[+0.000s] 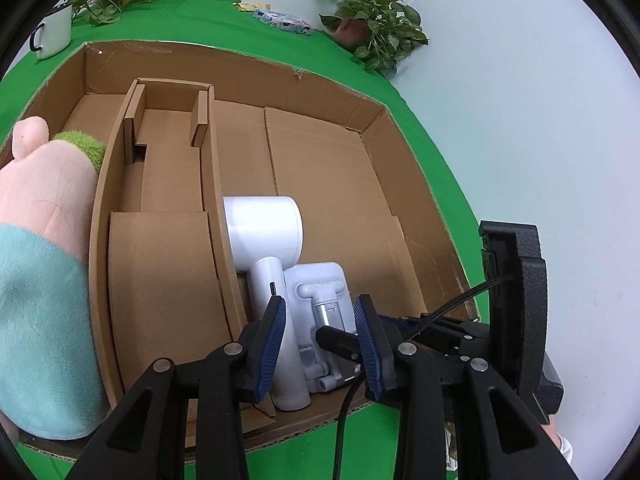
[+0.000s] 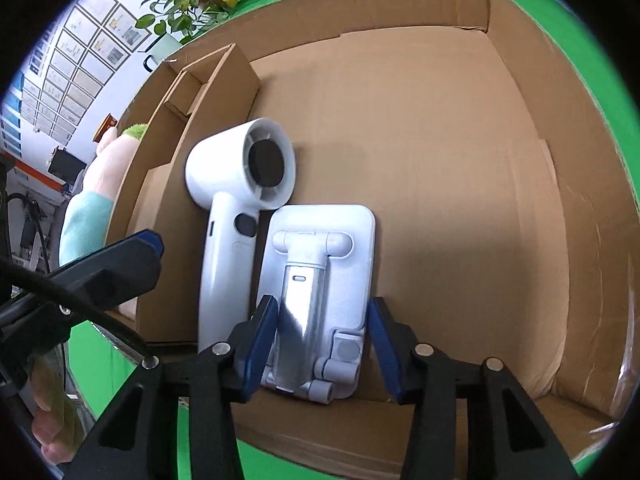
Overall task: Organize objects
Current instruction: 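Open the right gripper and withdraw it from the box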
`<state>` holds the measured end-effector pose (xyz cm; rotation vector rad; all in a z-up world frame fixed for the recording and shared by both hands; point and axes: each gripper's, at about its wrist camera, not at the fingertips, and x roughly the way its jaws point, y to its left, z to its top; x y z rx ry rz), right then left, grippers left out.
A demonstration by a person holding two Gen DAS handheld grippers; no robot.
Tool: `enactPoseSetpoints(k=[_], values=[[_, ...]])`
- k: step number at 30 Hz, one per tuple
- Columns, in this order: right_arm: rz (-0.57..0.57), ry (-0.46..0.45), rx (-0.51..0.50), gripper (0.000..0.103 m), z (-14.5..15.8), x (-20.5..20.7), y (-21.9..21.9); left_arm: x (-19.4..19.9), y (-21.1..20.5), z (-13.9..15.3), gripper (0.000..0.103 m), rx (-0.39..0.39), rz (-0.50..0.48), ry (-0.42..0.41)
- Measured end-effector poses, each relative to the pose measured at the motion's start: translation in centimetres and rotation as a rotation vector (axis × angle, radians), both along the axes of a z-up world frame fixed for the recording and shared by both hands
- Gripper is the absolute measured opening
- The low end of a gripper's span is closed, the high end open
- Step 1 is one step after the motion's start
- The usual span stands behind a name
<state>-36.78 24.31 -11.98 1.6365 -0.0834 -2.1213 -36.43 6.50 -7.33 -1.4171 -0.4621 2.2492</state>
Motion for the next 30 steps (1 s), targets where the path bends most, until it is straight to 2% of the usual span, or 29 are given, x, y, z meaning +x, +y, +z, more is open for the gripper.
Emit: enactPoseSetpoints(k=[12, 14, 15, 16, 18, 20, 22, 23, 27, 30], values=[[-0.011, -0.018, -0.007, 0.047, 0.1, 0.3, -0.6, 0.5, -0.4, 0.1, 0.034, -0.022, 0.003, 0.009], [-0.025, -0.002, -0.024, 0.051, 0.5, 0.4, -0.3, 0.8, -0.4, 0.2, 0.034, -0.038, 0.008, 0.018], [-0.040, 0.023, -0.027, 0.060, 0.9, 0.7, 0.0, 1.0, -0.4, 0.3, 0.035, -0.046, 0.011, 0.024], [-0.054, 0.053, -0.035, 0.074, 1.4, 1.0, 0.3, 1.2, -0.4, 0.4, 0.039, -0.057, 0.013, 0.034], [-0.078, 0.137, -0.040, 0.083, 2.6, 2.2, 0.9, 1.8, -0.4, 0.8, 0.048, -0.090, 0.035, 0.071], [-0.084, 0.246, 0.008, 0.084, 3.7, 3.7, 1.4, 3.2, -0.3, 1.9, 0.057, -0.143, 0.072, 0.165], [-0.106, 0.342, 0.061, 0.085, 4.4, 5.4, 2.0, 4.7, -0.2, 2.8, 0.075, -0.161, 0.094, 0.253], [-0.124, 0.388, 0.077, 0.085, 4.7, 6.3, 2.4, 5.9, 0.0, 3.5, 0.078, -0.187, 0.116, 0.320], [-0.161, 0.528, 0.100, 0.085, 5.9, 9.2, 3.3, 9.4, 0.9, 5.0, 0.100, -0.295, 0.188, 0.476], [-0.166, 0.608, 0.114, 0.085, 6.7, 11.3, 3.4, 11.8, 1.5, 5.4, 0.102, -0.337, 0.224, 0.533]])
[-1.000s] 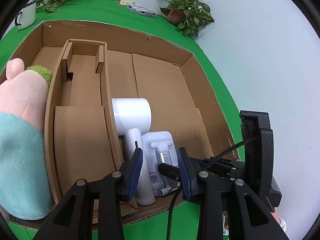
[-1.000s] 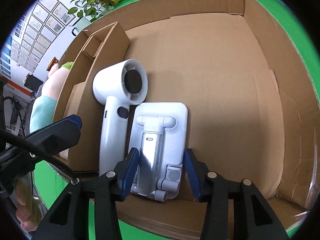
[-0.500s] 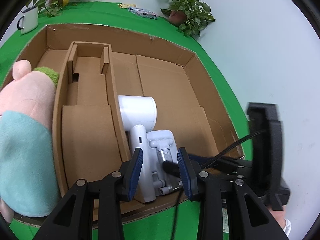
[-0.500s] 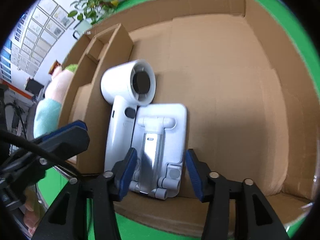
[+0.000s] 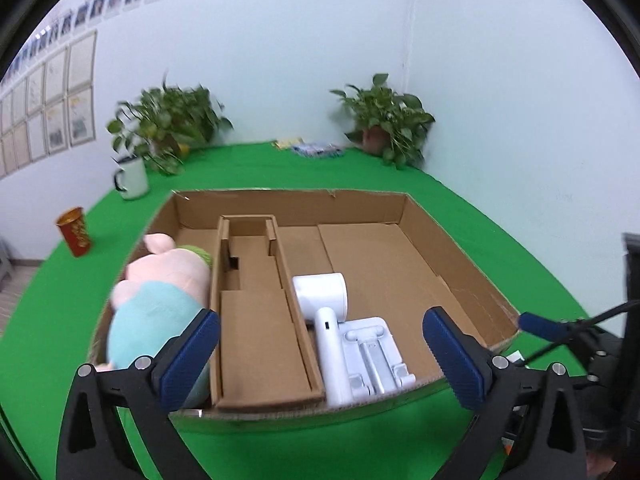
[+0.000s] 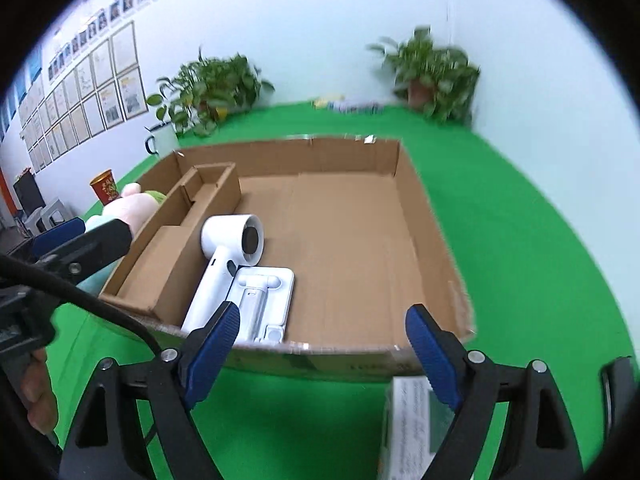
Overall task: Organize objects
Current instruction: 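Open the right gripper and withdraw it from the box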
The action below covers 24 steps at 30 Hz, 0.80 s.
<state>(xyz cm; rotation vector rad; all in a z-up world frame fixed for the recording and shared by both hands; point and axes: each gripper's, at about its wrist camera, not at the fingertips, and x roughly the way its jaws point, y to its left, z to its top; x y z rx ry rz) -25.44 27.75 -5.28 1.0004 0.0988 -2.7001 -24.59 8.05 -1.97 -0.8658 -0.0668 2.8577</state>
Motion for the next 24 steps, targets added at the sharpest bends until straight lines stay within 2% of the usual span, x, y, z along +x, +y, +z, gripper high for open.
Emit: enactPoseSetpoints(k=[9, 13, 18, 24], values=[[0.001, 0.097, 0.062, 0.085, 0.8, 4.5, -0.1, 5.6, 0.7, -0.2, 0.102, -0.009, 0.023, 0.056], [-0.002, 0.104, 0.065, 0.085, 1.1, 5.6, -0.1, 7.8, 1.4, 0.1, 0.102, -0.017, 0.002, 0.077], [-0.009, 0.106, 0.061, 0.085, 1.1, 6.6, -0.2, 9.7, 2.1, 0.6, 0.102, -0.039, 0.001, 0.106], [-0.015, 0.139, 0.065, 0.085, 1.3, 7.9, 0.0, 10.7, 2.0, 0.8, 0.102, -0.055, 0.049, 0.130]])
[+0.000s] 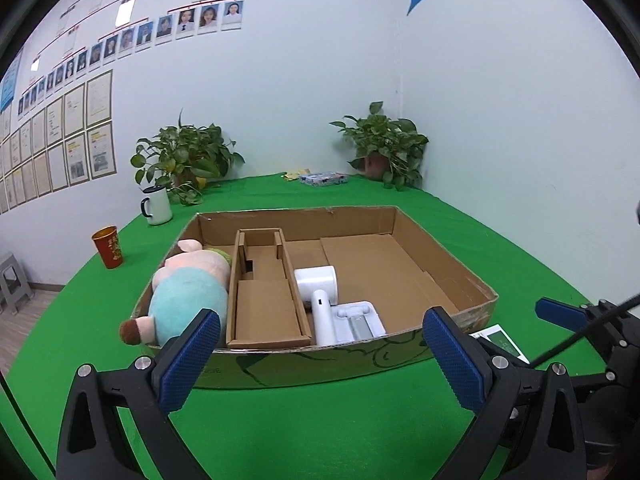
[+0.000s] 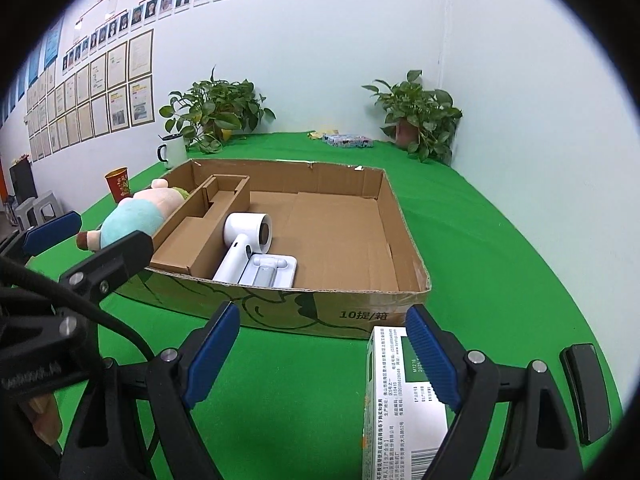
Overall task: Organize objects
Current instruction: 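Move the right gripper to the white medicine box and grasp it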
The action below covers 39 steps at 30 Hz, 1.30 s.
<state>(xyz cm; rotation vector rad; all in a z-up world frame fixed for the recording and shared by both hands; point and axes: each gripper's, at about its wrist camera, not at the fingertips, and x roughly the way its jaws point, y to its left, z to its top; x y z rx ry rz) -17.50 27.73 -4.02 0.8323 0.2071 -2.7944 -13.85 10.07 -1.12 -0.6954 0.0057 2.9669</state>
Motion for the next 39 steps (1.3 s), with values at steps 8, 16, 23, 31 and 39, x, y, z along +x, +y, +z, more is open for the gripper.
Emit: enactPoseSetpoints(k=[8, 16, 23, 31, 39], values=[[0.007, -0.025, -0.028, 0.085, -1.0, 0.8, 1.9, 1.7, -1.8, -0.7, 0.102, -0.046, 0.093, 0.006], [-0.114, -0.216, 0.005, 0.085, -6.5, 0.7, 9.0, 2.6, -5.0, -5.8, 0.102, -0.042, 0.083, -0.154], [-0.042, -0.350, -0.047, 0.073, -8.7, 0.9, 8.8, 3.6, -4.7, -8.4, 0.102, 0.014, 0.017, -0.223], [0.061, -0.358, -0.135, 0.062, -7.4, 4.0, 5.1, 3.3, -4.9, -8.1, 0.102, 0.135, -0.081, -0.296], [0.187, -0.373, -0.059, 0.082, -8.0, 5.3, -0.5, 1.0, -3.8, -9.4, 0.102, 0.338, -0.229, -0.457]])
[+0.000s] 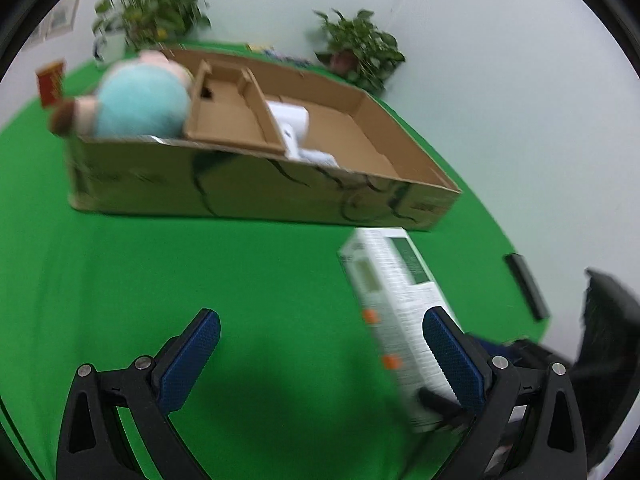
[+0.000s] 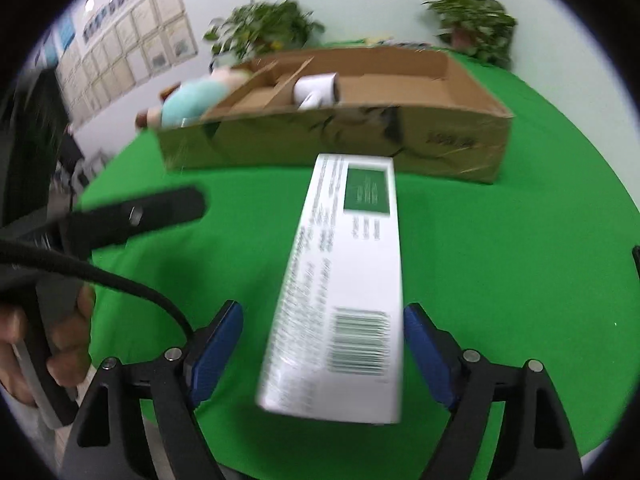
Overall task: Organize objects
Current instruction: 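Move the right gripper to the white medicine box and grasp it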
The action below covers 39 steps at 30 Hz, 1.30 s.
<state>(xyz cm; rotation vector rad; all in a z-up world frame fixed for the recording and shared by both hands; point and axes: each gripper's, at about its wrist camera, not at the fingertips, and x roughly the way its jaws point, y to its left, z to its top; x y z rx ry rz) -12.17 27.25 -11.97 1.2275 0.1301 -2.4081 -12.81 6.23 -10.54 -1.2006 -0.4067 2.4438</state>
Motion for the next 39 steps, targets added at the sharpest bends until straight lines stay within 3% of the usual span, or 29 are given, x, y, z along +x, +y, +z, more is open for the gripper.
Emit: enactPoseSetpoints(k=[6, 10, 14, 18, 30, 33, 36, 39], values=[[-0.022, -0.013, 0.050, 0.082, -0.2, 0.2, -0.4, -2.2, 1.7, -1.1, 0.101, 0.074, -0.051, -0.111], [-0.053, -0.032, 0.040, 0.082, 0.6, 0.6, -0.1, -2.9, 1.5, -0.9, 0.101, 0.113, -0.031, -0.194], [-0.049, -0.017, 0.058, 0.082, 0.3, 0.3, -0.3, -3.9, 1.5, -0.8, 0.101, 0.088, -0.038, -0.168], [-0.064, -0.040, 0.084, 0.082, -0.9, 0.7, -0.2, -4.7, 2.1, -2.6, 0.100, 0.074, -0.041, -0.213], [-0.087, -0.042, 0.073, 0.081, -1.2, -0.6, -1.1, -4.7, 4.9, -3.5, 0.099, 0.162, -0.121, -0.234], [-0.086, -0.050, 0.077, 0.079, -1.3, -1.4, -0.9, -5.4, 5.2, -3.6, 0.098, 0.179, -0.123, -0.242], [-0.086, -0.045, 0.075, 0.066, -1.3, -2.0, -1.0, -5.7, 5.4, -3.6, 0.097, 0.199, -0.123, -0.246], [-0.089, -0.032, 0.059, 0.065, -1.3, -2.2, -0.9, -6.0, 5.7, -3.5, 0.093, 0.189, -0.127, -0.251]])
